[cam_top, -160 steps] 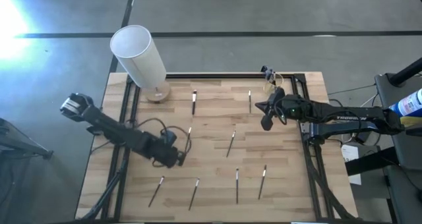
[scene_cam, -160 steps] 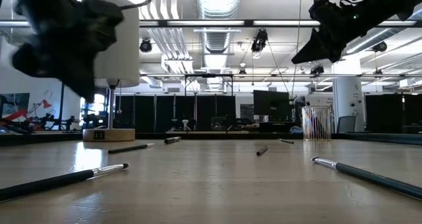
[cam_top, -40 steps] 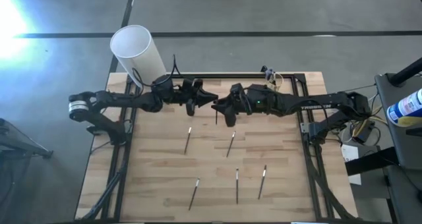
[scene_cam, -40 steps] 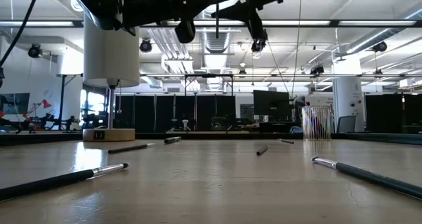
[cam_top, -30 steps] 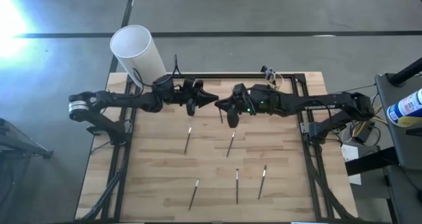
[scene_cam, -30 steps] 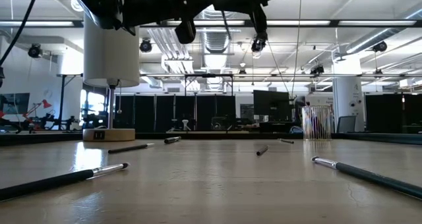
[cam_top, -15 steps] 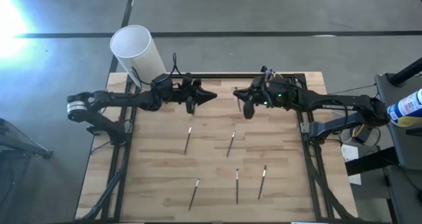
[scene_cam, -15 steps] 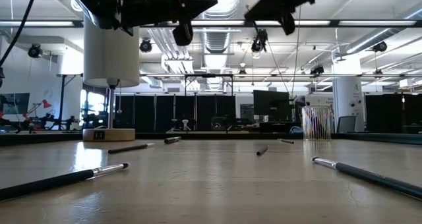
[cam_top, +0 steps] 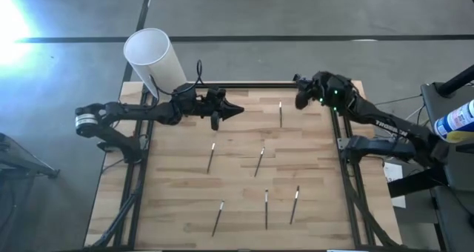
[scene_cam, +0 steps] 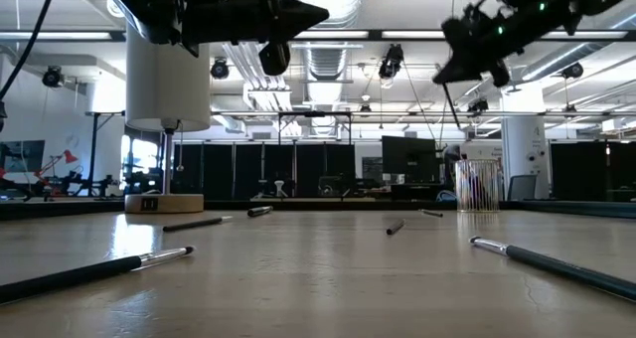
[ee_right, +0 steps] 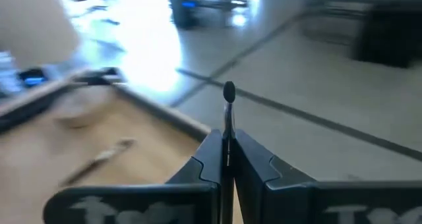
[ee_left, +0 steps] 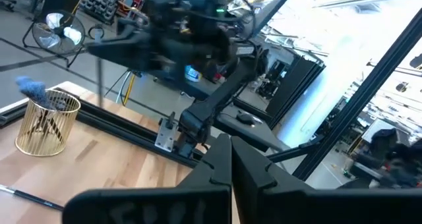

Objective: Put items in baskets/containers
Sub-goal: Put the eyeshadow brush into the yellow container, then put the liner brush into the yellow container

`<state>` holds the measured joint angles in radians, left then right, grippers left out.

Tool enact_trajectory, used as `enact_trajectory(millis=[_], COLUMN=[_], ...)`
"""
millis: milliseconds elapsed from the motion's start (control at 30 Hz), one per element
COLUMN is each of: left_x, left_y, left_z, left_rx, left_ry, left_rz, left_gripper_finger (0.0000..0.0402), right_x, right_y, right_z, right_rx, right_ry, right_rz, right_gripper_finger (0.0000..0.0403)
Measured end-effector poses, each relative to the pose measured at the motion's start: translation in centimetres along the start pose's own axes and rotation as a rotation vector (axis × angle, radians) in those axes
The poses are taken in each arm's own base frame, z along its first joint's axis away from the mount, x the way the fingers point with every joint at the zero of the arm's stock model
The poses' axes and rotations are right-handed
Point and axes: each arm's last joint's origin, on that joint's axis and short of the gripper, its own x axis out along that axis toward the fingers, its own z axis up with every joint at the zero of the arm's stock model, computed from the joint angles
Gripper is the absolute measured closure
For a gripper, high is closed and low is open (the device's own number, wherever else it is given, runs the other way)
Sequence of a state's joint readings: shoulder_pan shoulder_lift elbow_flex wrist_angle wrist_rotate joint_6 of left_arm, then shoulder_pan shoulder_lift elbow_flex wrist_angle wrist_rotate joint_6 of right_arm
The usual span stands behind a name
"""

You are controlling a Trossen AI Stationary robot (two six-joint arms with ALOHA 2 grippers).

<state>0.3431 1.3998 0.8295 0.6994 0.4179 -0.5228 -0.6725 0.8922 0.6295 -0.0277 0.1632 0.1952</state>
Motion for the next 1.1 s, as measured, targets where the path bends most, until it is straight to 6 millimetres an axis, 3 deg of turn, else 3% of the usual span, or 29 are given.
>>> enact_trajectory(millis=[267,400,700,1100], left_x=[0.0,0.0,-0.1,-0.1], left_y=[-0.1,-0.2,-0.1,0.0], left_z=[0.0,0.0,-0.4,-0.6], left_rx=[-0.009,-0.011,-0.020,-0.018], left_ry=[-0.002,-0.004,0.023,0.043], left_rz=[0.002,0.012,0.067,0.078], left_gripper_finger=[0.0401,0.0401,0.0401,0.0401], right_x=[2.1,3.1,4.5,4.7], right_y=[-4.5,-5.8,-6.8,-6.9], right_z=[-0.7,-2.5,-5.0,-5.7], right_rx=[-0.052,-0.087,-0.072,0.018], right_ry=[-0.040,0.017,0.042,0.082], right_rz=[-0.233,-0.291,-0.316,-0.329], right_gripper_finger=[0.0390,0.0390,0.0386,0.0315])
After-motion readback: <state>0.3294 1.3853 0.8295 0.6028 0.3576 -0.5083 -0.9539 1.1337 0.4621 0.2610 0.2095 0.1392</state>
